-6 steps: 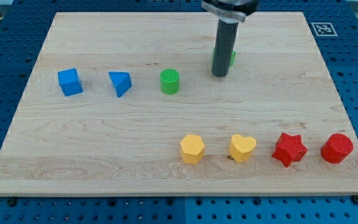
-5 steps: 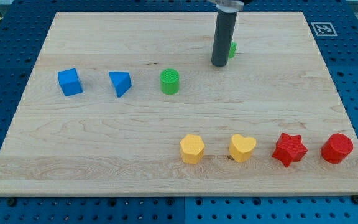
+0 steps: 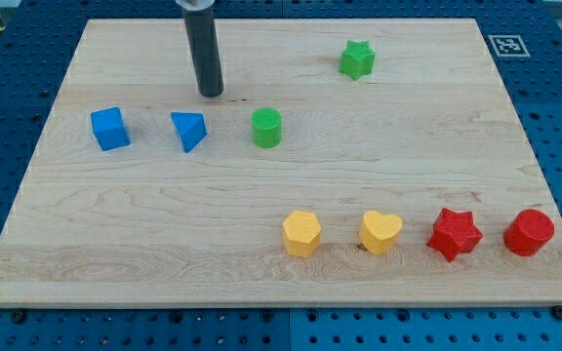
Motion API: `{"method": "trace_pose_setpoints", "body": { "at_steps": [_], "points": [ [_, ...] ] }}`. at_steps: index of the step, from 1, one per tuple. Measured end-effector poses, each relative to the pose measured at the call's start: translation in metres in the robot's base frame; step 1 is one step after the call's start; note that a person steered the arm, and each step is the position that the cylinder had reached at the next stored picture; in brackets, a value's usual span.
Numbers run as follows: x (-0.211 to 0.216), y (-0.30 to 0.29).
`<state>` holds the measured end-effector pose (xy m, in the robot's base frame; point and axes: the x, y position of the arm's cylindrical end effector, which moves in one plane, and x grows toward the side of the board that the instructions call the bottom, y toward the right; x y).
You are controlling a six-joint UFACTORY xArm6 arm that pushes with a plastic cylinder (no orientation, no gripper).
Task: Slide the green circle towards right
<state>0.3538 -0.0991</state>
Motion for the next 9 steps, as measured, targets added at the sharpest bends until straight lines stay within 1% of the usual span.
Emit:
{"method": "trace_pose_setpoints", "body": {
  "at_steps": [2, 3, 6, 7, 9],
  "points": [
    [0.033, 0.014],
    [0.045, 0.032],
    [0.087, 0.116],
    [0.112, 0.119],
    [0.118, 0.191]
  ]
}}
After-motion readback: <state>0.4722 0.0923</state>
